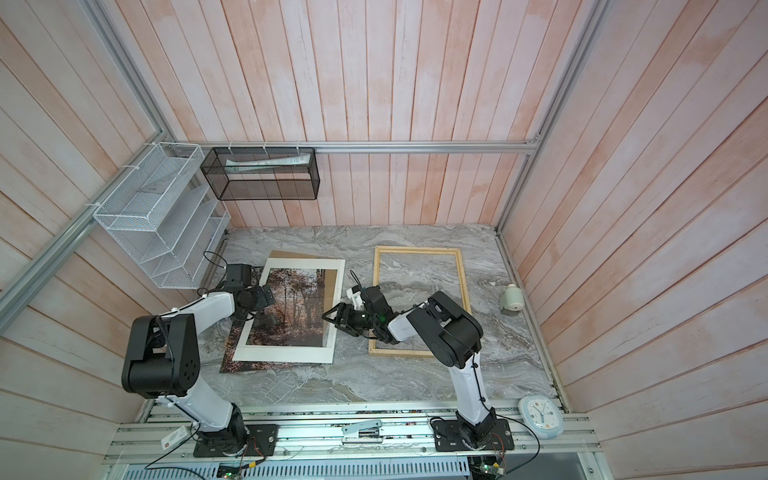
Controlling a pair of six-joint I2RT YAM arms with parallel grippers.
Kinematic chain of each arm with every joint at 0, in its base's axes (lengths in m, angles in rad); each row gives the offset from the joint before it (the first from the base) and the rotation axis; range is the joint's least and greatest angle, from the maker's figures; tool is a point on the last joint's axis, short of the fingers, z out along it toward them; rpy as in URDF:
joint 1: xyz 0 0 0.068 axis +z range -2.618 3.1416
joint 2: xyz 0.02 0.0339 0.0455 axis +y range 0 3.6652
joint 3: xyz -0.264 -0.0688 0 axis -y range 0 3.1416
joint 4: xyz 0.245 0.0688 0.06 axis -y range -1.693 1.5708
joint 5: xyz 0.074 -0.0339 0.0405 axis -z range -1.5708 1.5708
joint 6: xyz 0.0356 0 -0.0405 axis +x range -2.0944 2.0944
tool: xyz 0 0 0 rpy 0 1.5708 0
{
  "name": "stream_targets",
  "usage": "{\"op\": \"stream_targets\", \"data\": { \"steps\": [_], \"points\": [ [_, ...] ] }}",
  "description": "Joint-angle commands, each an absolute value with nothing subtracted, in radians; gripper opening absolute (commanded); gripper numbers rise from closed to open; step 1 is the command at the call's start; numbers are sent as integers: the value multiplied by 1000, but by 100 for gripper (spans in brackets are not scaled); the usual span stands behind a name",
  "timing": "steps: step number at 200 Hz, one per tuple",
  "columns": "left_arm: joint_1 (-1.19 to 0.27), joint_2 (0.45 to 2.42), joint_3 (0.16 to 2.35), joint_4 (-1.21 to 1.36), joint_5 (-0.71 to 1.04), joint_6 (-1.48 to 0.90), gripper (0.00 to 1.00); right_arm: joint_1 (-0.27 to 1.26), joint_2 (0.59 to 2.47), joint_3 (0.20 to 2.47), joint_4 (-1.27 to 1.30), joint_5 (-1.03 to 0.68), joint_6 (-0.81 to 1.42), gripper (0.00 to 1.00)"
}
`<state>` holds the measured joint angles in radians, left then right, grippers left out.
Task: Put the photo into the frame
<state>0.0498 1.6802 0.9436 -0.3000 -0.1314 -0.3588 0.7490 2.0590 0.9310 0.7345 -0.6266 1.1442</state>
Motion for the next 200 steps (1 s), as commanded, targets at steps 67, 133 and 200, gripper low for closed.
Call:
{"op": "stream_targets", "data": {
  "steps": [67,133,200],
  "points": [
    [60,1723,943,-295,-146,-341,100,748,2086,930,725,-615,1133,80],
    [60,1718,907,-279,-97,-347,100,753,2100,939,717,-607,1137,79],
    [60,1690,867,-254,19,-356,100,757,2125,950,745,-619,1170,80]
  ]
}}
